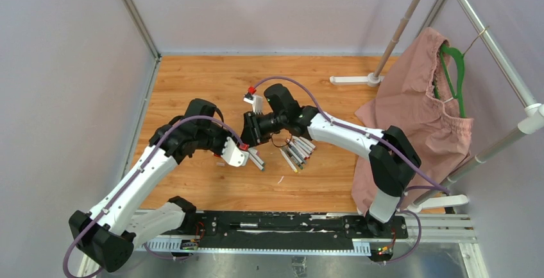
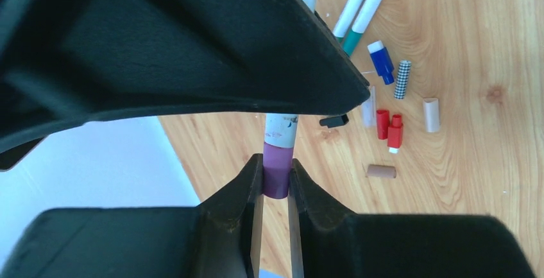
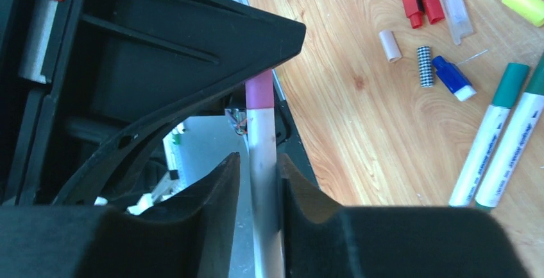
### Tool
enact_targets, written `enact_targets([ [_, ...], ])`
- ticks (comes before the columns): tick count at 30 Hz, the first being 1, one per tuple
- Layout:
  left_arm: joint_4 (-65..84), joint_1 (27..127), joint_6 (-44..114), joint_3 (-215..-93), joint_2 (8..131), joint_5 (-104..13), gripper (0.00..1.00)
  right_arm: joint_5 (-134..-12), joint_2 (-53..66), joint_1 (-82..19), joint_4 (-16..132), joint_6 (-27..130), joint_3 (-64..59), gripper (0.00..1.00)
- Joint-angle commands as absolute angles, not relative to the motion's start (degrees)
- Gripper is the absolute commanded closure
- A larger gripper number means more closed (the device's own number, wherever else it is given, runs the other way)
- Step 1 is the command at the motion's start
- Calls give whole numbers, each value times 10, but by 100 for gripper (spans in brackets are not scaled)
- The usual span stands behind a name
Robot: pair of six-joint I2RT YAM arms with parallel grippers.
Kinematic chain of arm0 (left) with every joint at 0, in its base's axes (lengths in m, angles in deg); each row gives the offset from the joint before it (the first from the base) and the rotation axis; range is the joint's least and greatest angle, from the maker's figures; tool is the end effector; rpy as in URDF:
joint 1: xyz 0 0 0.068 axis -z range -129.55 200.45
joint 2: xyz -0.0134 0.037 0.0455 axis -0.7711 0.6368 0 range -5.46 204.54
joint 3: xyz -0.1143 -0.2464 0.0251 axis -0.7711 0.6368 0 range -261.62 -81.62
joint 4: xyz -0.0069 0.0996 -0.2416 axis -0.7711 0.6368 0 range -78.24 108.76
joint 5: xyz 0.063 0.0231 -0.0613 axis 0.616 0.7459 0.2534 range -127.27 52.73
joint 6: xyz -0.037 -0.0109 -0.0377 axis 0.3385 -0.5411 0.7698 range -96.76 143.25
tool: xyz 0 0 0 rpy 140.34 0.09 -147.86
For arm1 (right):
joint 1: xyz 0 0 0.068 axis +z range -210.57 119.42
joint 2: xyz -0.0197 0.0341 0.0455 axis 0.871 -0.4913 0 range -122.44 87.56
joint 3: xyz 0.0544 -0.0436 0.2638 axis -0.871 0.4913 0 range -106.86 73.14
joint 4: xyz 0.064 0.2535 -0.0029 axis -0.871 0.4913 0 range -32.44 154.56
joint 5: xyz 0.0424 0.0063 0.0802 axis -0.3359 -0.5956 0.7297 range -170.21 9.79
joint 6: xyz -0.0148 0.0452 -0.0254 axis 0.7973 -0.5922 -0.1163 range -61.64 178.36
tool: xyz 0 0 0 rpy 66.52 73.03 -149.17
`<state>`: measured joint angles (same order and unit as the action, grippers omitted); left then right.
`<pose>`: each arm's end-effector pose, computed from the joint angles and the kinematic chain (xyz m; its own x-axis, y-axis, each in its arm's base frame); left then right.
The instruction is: Open the pen caps
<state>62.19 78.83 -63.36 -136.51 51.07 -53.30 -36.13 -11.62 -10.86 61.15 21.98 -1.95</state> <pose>0.1603 -0.0978 0.3013 0.5641 0.7858 -0.2538 0.7286 -0.3291 0.6007 0.2387 0.3201 0.2827 -0.8031 -0.2885 -0.5213 -0.5838 0.2059 0.7854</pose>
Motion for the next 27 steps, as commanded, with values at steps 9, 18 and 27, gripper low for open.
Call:
enact_targets([
  [9,614,793,-641,-1360,514,-465,100,-326,-99,-132,580,183,40,100],
  [18,610,773,-669,-1348,533,-431,100,-314,-32,-139,607,213,127,100],
  [27,602,716,-662,-1370,590,-401,100,-328,19,-141,660,244,165,100],
])
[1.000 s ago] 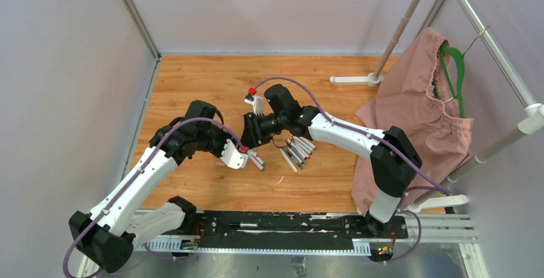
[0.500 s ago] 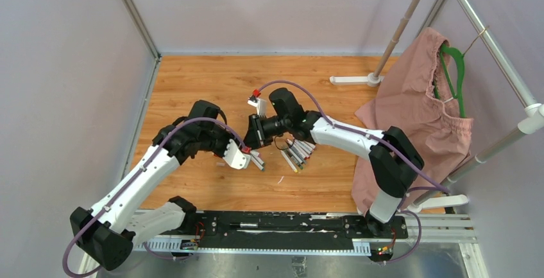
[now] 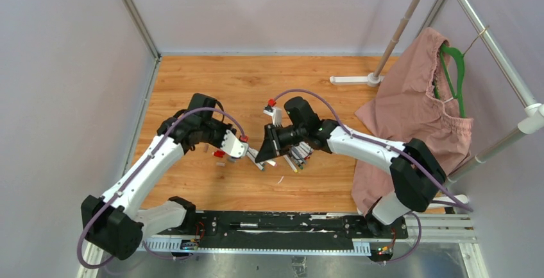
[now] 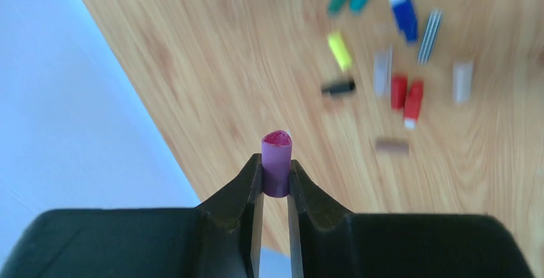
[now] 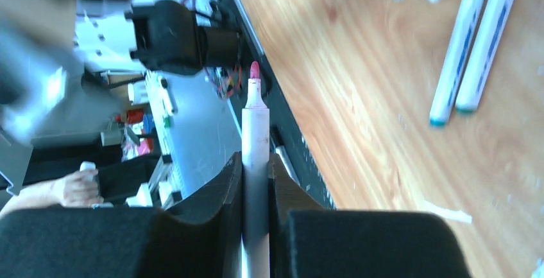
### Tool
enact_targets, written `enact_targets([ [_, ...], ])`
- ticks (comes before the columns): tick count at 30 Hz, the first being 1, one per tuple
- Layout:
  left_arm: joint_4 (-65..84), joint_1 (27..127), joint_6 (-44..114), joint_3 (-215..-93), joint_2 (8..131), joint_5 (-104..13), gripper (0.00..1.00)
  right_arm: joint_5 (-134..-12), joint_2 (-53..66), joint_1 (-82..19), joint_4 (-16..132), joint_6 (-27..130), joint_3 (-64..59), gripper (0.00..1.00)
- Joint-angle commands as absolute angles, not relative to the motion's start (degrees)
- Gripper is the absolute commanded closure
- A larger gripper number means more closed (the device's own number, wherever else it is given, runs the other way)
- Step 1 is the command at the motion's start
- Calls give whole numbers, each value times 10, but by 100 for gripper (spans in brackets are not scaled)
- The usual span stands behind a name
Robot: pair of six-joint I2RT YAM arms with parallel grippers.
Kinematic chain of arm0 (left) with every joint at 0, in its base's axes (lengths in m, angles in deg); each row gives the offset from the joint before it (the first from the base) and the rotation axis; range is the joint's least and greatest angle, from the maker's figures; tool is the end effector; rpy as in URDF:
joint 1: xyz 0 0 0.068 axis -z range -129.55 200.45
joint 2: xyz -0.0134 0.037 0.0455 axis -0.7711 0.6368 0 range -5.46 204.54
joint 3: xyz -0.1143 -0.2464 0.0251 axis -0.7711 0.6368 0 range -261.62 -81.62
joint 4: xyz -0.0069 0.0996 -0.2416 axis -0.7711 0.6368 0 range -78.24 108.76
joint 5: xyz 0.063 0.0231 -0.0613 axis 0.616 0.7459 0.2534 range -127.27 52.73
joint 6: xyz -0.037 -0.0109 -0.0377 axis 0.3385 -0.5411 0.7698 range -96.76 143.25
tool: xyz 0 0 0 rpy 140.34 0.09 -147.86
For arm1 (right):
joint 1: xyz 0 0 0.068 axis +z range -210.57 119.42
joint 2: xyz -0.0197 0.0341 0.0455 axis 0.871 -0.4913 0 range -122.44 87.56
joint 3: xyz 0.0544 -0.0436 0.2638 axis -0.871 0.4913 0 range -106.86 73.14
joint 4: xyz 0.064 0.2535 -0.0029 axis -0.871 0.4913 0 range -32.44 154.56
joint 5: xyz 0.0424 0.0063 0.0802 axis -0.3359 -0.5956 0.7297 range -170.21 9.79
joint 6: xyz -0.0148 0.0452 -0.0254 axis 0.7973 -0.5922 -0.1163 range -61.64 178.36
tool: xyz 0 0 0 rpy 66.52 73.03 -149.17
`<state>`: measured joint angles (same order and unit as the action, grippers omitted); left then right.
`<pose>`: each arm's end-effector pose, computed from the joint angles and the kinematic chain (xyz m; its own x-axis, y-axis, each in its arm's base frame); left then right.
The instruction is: Open the pen caps
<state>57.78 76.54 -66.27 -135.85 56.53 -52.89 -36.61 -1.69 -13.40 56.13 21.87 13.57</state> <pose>0.1852 -0.1014 0.2856 0.5603 0.7979 -0.2221 0.7293 -0.3482 0.5890 0.2179 0.2713 0.2611 -0.8201 -0.2513 -0.5141 -0.5677 0.2441 0.7862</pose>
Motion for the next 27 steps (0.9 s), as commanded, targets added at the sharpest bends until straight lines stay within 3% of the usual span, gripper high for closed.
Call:
enact_targets([
  [1,600,709,-663,-1370,595,-398,100,-330,24,-142,664,246,171,100],
  [7,594,695,-648,-1371,621,-384,100,-378,41,-152,695,287,175,100],
  [15,597,669,-532,-1393,697,-443,100,-715,25,-114,683,394,196,98],
  [27,549,614,-436,-1383,830,-476,100,-788,-80,-82,605,401,213,94],
])
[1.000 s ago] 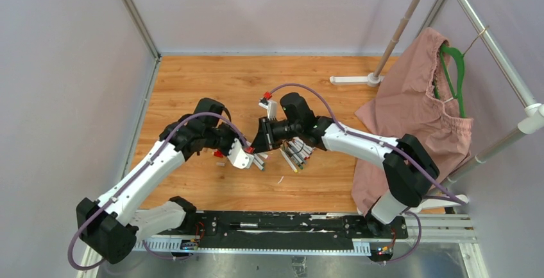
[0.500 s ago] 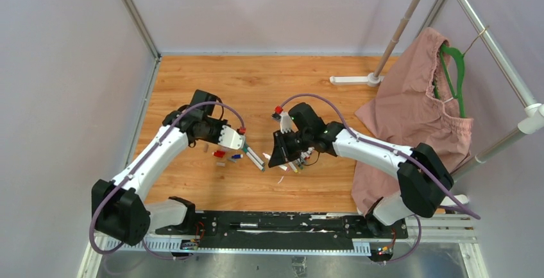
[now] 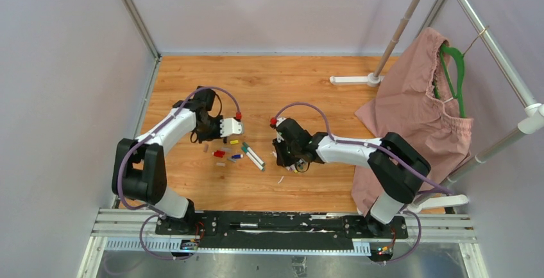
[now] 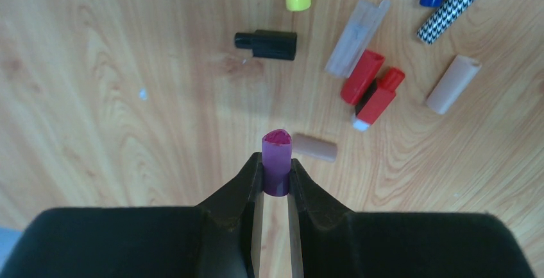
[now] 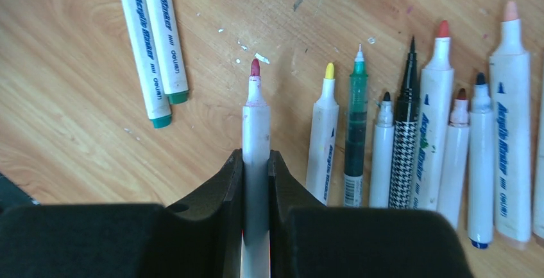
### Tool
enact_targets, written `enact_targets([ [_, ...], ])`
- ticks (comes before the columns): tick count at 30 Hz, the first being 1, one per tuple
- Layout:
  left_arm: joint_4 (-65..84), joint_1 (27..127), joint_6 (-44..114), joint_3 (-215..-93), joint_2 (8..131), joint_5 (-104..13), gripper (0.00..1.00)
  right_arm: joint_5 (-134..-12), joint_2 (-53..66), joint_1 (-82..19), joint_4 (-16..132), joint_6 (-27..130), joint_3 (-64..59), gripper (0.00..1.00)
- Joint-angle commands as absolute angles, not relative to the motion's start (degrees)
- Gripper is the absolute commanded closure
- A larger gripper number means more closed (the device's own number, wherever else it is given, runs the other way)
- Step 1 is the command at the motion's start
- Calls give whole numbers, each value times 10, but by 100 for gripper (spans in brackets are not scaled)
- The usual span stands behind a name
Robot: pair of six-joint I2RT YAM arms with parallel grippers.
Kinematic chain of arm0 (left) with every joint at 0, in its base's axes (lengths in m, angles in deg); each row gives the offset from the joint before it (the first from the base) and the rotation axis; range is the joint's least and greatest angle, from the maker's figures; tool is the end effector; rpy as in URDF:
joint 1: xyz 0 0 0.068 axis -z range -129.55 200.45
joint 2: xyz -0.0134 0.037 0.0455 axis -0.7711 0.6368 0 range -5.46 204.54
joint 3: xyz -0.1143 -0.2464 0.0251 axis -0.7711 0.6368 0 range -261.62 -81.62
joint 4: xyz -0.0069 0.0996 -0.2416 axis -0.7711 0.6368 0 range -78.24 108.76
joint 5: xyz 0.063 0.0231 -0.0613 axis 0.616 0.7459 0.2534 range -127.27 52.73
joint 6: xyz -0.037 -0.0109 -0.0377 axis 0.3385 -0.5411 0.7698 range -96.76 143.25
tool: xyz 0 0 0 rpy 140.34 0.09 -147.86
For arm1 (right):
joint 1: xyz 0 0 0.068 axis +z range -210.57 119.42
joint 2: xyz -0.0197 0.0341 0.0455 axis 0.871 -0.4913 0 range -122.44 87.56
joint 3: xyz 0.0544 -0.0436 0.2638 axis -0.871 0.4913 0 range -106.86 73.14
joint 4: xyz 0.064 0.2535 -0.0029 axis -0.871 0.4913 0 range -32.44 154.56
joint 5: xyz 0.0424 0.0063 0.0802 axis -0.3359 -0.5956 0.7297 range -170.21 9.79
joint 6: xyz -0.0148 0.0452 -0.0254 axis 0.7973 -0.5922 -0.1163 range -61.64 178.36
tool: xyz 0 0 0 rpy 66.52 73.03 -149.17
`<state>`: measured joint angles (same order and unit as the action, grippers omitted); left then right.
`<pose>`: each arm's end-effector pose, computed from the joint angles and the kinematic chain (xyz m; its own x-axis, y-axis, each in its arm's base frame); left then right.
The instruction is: Open the pen caps
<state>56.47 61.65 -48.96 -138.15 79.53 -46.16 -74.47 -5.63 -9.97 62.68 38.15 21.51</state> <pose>0.2663 -0.0583 0.2080 -0.0623 0.9714 -0.2293 0.9661 0.1164 0.2304 0.2085 0.2596 0.1799 -0.7140 -0.3278 -0.6187 -0.6029 0.7371 0.3052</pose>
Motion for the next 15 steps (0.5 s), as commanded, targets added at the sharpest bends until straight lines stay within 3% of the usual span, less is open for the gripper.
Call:
enact_targets([
  [1,546,614,-425,-1387,842,-474,100,-791,-85,-79,605,403,212,93],
  [9,509,607,-393,-1368,876,-466,99,-801,-91,-67,598,405,227,73],
  [15,508,606,-382,-1371,889,-473,76,-826,-81,-59,604,408,234,66],
])
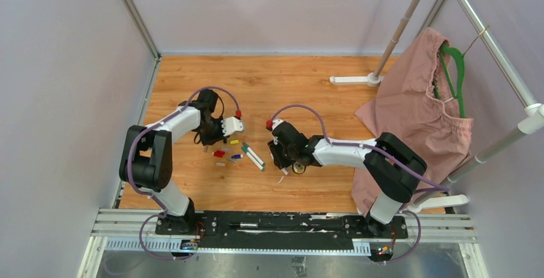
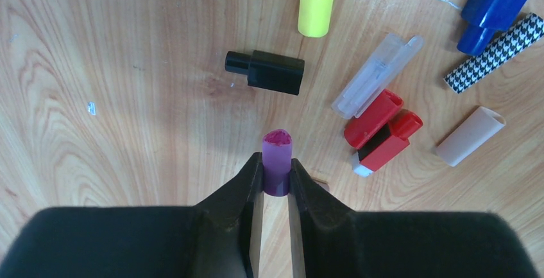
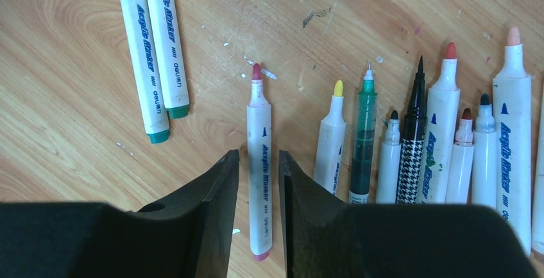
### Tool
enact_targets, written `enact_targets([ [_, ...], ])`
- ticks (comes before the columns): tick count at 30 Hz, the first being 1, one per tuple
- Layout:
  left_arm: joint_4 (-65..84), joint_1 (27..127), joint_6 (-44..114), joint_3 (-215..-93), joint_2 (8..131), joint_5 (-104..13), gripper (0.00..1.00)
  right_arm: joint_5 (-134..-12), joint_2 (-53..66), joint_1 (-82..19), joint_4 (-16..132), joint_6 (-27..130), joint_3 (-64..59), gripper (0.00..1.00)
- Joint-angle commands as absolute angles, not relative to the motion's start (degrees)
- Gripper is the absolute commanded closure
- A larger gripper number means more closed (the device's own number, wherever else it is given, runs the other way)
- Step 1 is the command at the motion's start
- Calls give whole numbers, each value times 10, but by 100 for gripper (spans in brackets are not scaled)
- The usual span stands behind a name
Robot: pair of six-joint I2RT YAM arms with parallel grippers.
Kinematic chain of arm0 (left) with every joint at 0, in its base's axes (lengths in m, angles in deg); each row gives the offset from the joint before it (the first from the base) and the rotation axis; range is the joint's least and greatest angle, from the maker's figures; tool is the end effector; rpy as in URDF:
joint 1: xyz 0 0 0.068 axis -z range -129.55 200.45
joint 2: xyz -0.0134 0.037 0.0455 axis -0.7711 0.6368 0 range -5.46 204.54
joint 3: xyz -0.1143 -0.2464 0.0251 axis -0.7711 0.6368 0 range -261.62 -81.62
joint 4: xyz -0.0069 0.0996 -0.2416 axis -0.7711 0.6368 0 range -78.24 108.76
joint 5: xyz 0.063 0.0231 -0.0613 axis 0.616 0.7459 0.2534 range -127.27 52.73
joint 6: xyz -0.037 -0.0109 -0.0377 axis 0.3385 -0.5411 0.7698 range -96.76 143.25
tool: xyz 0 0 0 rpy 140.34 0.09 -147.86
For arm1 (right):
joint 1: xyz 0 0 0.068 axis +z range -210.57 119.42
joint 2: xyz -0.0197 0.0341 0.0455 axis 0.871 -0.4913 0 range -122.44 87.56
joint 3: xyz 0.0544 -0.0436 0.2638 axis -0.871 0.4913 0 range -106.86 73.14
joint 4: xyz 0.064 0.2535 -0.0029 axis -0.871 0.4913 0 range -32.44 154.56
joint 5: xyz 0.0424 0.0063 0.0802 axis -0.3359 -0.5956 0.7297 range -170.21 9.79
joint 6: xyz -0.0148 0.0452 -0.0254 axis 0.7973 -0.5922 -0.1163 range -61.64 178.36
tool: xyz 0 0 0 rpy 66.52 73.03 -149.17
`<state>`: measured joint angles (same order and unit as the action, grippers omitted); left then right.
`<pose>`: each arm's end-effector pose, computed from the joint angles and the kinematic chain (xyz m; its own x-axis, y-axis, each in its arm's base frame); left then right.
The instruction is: Open the pen caps
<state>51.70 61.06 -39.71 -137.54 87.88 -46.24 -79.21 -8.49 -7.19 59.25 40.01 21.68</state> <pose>0.2843 -0.0589 0.1693 -0.2441 0.9408 -0.2350 0.9522 0.2785 0.1257 0.2024 0.2735 0.1676 -0.6641 -0.3659 -0.6520 -0.6328 0.7395 0.2294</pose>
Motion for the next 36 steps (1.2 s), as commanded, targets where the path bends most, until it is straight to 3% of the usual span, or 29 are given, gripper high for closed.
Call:
enact_targets([
  [1,510,606,-383,-1371,889,-474,74,-830,-79,-58,605,409,236,66],
  [9,562,600,-384,-1405,871,-496,62,-865,-50,-55,630,428,236,70],
  [18,642,574,-358,-1501,829,-512,56,-856,-19,-44,663,448,183,67],
  [22,671,566,-315,-1552,809,-516,51,-827,-65,-34,670,449,121,61],
  [29,679,539,-273,-1581,763,-512,39,-789,-174,-32,678,458,24,61],
  [31,679,531,-261,-1585,754,-512,3,-783,-196,-32,678,459,11,61],
  [36,678,523,-241,-1591,731,-503,0,-774,-224,-31,677,457,-2,62],
])
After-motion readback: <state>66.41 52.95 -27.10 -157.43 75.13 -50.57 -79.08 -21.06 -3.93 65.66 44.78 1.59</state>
